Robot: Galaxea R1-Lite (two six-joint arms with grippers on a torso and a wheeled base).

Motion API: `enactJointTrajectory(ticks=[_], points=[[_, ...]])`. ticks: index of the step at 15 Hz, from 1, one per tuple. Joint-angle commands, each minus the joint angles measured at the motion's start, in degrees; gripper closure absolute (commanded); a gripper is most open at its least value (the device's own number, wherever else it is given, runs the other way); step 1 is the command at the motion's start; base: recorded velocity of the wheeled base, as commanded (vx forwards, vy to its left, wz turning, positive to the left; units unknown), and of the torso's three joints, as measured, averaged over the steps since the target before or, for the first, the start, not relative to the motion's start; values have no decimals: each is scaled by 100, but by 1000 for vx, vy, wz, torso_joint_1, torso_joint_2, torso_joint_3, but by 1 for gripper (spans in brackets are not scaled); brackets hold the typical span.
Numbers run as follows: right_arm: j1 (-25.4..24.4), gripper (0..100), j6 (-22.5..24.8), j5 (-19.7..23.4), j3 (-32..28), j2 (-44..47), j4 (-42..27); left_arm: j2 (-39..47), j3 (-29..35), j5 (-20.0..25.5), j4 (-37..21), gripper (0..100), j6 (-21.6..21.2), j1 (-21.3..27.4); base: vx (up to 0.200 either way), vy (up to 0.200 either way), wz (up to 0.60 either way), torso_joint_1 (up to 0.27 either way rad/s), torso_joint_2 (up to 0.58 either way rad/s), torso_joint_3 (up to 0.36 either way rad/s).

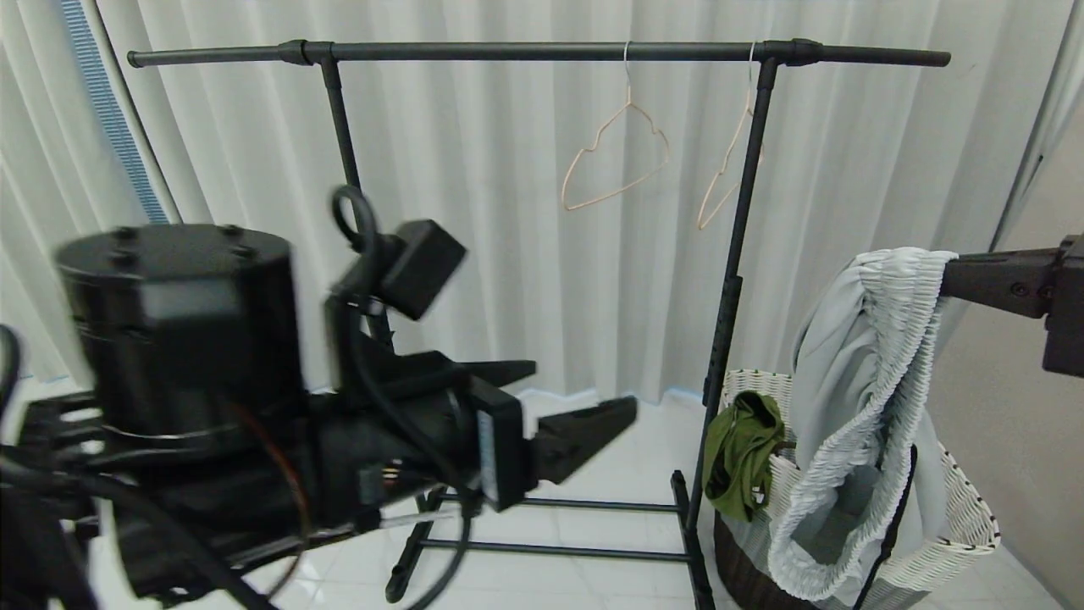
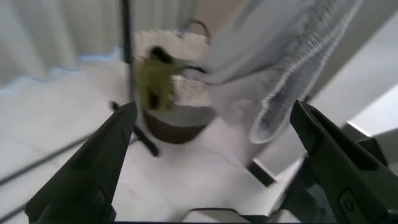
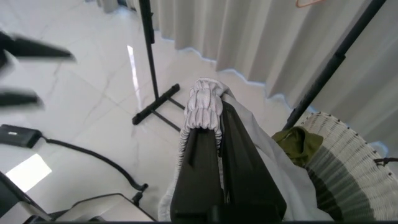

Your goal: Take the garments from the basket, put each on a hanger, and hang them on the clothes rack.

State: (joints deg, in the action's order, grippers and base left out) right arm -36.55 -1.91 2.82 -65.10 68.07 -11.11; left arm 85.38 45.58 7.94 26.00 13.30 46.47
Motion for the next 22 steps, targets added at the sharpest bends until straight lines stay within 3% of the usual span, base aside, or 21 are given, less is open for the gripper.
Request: enactJointTrajectory(ticks=[1, 3, 10, 15, 16, 22], points=[[-2, 100, -28, 0, 15, 22, 3, 1648, 337, -257, 696, 0, 322, 916, 0, 0, 0, 0, 0, 0], [-2, 100, -46, 0, 23, 31, 3, 2149, 469, -310, 863, 0, 322, 1136, 0, 0, 0, 0, 0, 0], [-19, 100, -46, 8, -12, 4, 3, 3476, 1243, -319, 1293, 0, 595, 1110, 0, 0, 0, 0, 0, 0], [-28, 100, -46, 0, -12, 4, 12, 3749, 1058, -512, 1293, 0, 612, 1031, 0, 0, 0, 0, 0, 0], [-28, 100, -46, 0, -12, 4, 12, 3722, 979, -521, 1293, 100, 612, 1031, 0, 0, 0, 0, 0, 0], [7, 100, -46, -53, 67, 13, 3, 3178, 355, -855, 1513, 100, 604, 1224, 0, 0, 0, 0, 0, 0]])
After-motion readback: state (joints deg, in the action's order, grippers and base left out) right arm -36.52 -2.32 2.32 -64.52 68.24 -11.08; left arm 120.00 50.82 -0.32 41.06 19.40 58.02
